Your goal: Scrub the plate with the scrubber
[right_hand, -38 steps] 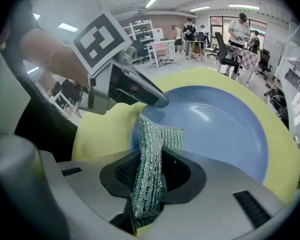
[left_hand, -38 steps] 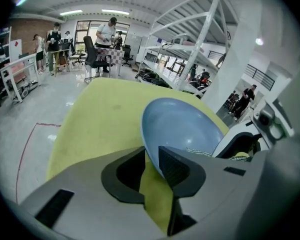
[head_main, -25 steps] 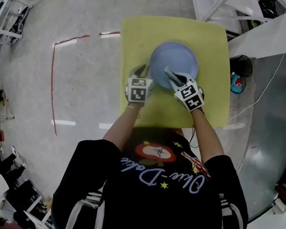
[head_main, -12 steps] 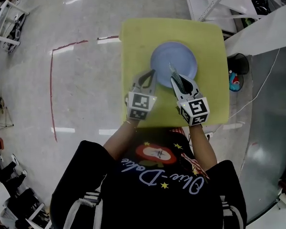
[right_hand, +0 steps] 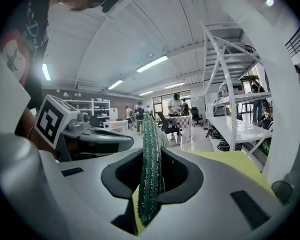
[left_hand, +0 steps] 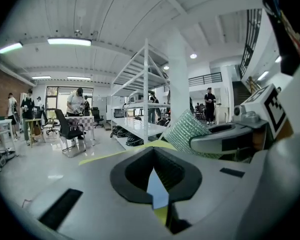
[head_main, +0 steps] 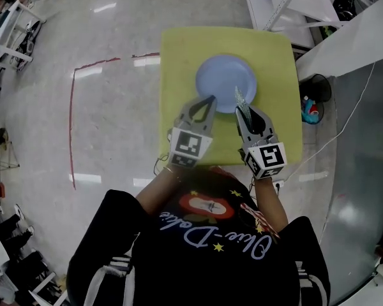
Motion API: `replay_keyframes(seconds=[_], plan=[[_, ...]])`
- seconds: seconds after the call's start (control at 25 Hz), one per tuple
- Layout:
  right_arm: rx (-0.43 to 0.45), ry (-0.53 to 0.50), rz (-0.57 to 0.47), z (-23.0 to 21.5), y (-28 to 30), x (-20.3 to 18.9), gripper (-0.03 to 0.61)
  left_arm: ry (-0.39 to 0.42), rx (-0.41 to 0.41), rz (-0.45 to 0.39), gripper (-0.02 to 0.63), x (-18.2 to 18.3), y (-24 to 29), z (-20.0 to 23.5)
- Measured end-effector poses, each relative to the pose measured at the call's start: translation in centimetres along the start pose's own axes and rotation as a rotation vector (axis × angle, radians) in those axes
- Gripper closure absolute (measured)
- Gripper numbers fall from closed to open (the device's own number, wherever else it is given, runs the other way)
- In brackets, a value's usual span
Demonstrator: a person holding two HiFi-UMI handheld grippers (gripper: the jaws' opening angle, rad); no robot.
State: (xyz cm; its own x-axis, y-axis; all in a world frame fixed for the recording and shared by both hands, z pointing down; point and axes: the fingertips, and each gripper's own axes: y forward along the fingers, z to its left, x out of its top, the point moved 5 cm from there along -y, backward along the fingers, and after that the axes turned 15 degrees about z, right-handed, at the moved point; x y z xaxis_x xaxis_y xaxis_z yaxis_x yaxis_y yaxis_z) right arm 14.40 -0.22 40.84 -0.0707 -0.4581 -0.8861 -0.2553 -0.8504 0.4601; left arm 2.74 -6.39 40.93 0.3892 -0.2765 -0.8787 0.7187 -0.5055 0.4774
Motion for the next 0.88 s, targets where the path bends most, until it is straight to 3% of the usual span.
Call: replay_keyframes(seconds=[0.88], plan=[[0.049,-0.009,-0.075,1.4,-5.9,0.0,0.518,0.008,0.019,-0.016,0.611,0.7,-4.0,-5.4]])
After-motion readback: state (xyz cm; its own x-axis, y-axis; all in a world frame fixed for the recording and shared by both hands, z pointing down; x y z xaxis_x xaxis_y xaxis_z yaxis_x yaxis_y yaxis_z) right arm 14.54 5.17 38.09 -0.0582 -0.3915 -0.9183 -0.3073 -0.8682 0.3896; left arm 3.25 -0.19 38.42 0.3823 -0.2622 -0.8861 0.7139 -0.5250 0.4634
